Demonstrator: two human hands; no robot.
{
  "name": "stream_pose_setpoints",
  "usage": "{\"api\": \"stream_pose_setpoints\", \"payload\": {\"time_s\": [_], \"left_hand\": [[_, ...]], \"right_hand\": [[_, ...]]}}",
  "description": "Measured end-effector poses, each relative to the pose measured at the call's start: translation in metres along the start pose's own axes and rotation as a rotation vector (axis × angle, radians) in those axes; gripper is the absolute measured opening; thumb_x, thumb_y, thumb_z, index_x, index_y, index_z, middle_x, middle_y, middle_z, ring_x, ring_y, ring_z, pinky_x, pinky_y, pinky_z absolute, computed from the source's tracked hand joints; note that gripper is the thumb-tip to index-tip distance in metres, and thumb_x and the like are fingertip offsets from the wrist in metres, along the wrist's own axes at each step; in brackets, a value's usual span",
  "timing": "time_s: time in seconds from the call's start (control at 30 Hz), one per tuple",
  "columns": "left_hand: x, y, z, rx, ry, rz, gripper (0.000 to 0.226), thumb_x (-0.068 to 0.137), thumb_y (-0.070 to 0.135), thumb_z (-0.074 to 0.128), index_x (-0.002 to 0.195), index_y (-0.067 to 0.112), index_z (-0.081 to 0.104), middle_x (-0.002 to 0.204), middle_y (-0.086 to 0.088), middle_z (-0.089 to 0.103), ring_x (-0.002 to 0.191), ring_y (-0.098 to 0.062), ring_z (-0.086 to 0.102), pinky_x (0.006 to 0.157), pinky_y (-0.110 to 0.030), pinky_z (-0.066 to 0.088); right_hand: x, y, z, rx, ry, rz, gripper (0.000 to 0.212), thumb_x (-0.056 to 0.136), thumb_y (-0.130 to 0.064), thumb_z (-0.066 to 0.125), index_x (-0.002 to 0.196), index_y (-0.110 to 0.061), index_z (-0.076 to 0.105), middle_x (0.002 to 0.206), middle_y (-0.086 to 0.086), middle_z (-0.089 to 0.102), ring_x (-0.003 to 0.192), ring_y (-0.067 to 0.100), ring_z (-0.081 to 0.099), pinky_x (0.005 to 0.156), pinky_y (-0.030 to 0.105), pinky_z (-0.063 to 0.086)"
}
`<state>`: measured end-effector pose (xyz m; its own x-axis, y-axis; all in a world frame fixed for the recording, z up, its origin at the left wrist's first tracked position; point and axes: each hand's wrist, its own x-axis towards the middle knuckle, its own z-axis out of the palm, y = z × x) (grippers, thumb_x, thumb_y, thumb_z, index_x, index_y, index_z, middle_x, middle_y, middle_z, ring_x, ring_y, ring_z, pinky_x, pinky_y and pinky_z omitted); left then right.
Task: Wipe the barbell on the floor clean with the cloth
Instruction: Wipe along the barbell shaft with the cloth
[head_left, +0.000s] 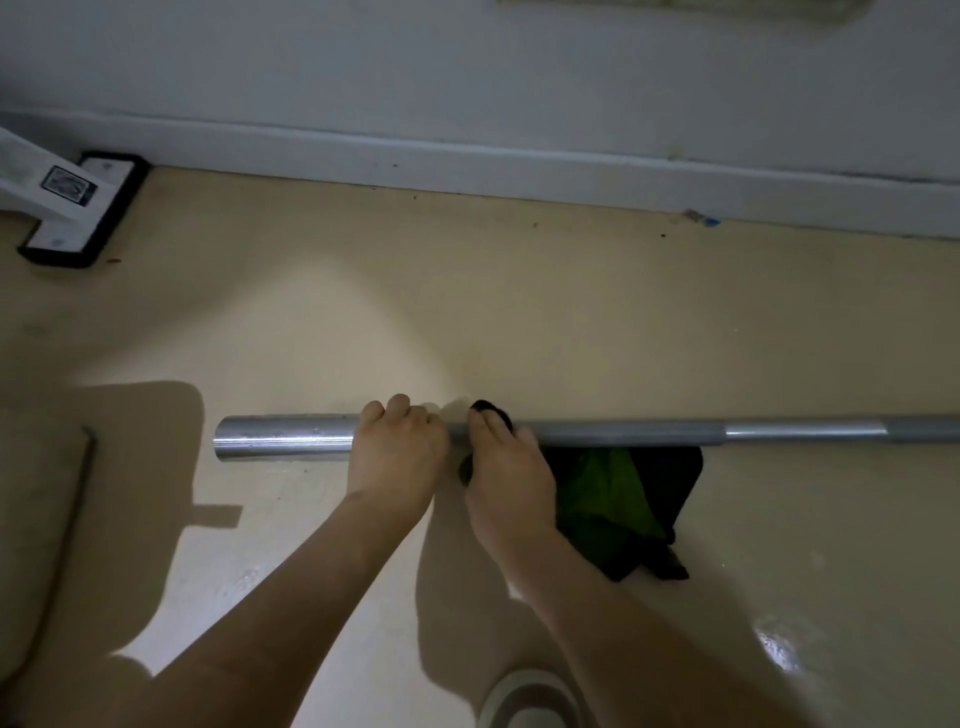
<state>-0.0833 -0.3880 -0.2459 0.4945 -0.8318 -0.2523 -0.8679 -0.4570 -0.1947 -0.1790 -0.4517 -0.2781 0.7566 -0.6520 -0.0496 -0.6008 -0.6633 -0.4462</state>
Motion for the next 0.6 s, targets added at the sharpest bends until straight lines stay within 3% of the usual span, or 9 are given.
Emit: {"api": "stream_pose_setpoints", "payload": {"time_s": [0.07,0.13,0.23,0.3,0.37,0.43,0.5,0.6], "left_hand": [[0.002,-0.002,-0.002,0.019,0.002,-0.015,0.011,0.062,0.007,0.069,0.069,0.013,0.063,0.066,-0.002,0.062,0.075,-0.024,0.055,0.063,-0.032,0.038],[0.005,0.001,0.004,-0.016,0.098,-0.012,0.022,0.046,0.0,0.073,0.064,0.009,0.065,0.059,-0.006,0.06,0.066,-0.027,0.055,0.058,-0.032,0.041],[0.004,0.038,0.007,-0.128,0.194,0.07,0.041,0.058,0.002,0.061,0.098,0.007,0.068,0.085,-0.01,0.067,0.081,-0.03,0.061,0.07,-0.038,0.05],[0.007,0.069,0.008,-0.233,0.186,0.145,0.048,0.062,0.008,0.063,0.111,0.006,0.064,0.098,-0.012,0.068,0.09,-0.03,0.064,0.072,-0.036,0.054],[0.014,0.08,0.009,-0.316,0.134,0.176,0.059,0.058,0.017,0.078,0.114,0.006,0.063,0.101,-0.011,0.069,0.091,-0.03,0.065,0.076,-0.035,0.055],[0.021,0.076,0.013,-0.349,0.102,0.188,0.06,0.057,0.018,0.082,0.112,0.008,0.063,0.098,-0.009,0.07,0.088,-0.027,0.066,0.078,-0.034,0.055],[0.025,0.07,0.012,-0.364,0.086,0.213,0.057,0.056,0.015,0.081,0.109,0.007,0.065,0.094,-0.01,0.072,0.082,-0.028,0.067,0.074,-0.035,0.057],[0.039,0.069,0.008,-0.377,0.106,0.222,0.038,0.059,-0.001,0.063,0.097,-0.001,0.068,0.078,-0.018,0.07,0.066,-0.033,0.067,0.059,-0.037,0.056]], "right_hand": [[-0.001,0.027,-0.022,-0.02,0.004,-0.085,0.05,0.07,0.002,0.065,0.118,-0.013,0.062,0.106,0.004,0.069,0.078,0.028,0.061,0.064,0.031,0.051],[-0.008,0.083,-0.049,-0.085,0.066,0.104,0.044,0.078,0.001,0.059,0.118,-0.018,0.06,0.099,0.004,0.067,0.077,0.029,0.059,0.065,0.035,0.05],[-0.019,0.146,-0.076,-0.113,0.242,0.388,0.042,0.081,0.001,0.056,0.121,-0.011,0.057,0.105,0.016,0.065,0.08,0.037,0.055,0.068,0.038,0.046],[-0.01,0.131,-0.064,-0.062,0.22,0.455,0.041,0.079,0.001,0.054,0.119,-0.008,0.053,0.114,0.016,0.056,0.095,0.037,0.054,0.077,0.039,0.045],[-0.005,0.09,-0.047,0.011,0.122,0.377,0.041,0.08,-0.003,0.047,0.12,-0.011,0.053,0.119,0.01,0.054,0.102,0.031,0.053,0.083,0.038,0.045],[-0.01,0.065,-0.036,-0.054,0.072,0.12,0.046,0.079,-0.009,0.035,0.117,-0.011,0.061,0.114,0.008,0.064,0.089,0.029,0.059,0.078,0.034,0.051],[-0.008,0.095,-0.048,-0.206,0.089,-0.078,0.053,0.073,-0.012,0.031,0.111,-0.009,0.067,0.107,0.004,0.071,0.077,0.027,0.064,0.069,0.029,0.054],[-0.004,0.164,-0.085,-0.338,0.082,0.09,0.048,0.071,0.0,0.047,0.115,-0.008,0.063,0.106,0.008,0.07,0.075,0.034,0.059,0.06,0.032,0.047]]}}
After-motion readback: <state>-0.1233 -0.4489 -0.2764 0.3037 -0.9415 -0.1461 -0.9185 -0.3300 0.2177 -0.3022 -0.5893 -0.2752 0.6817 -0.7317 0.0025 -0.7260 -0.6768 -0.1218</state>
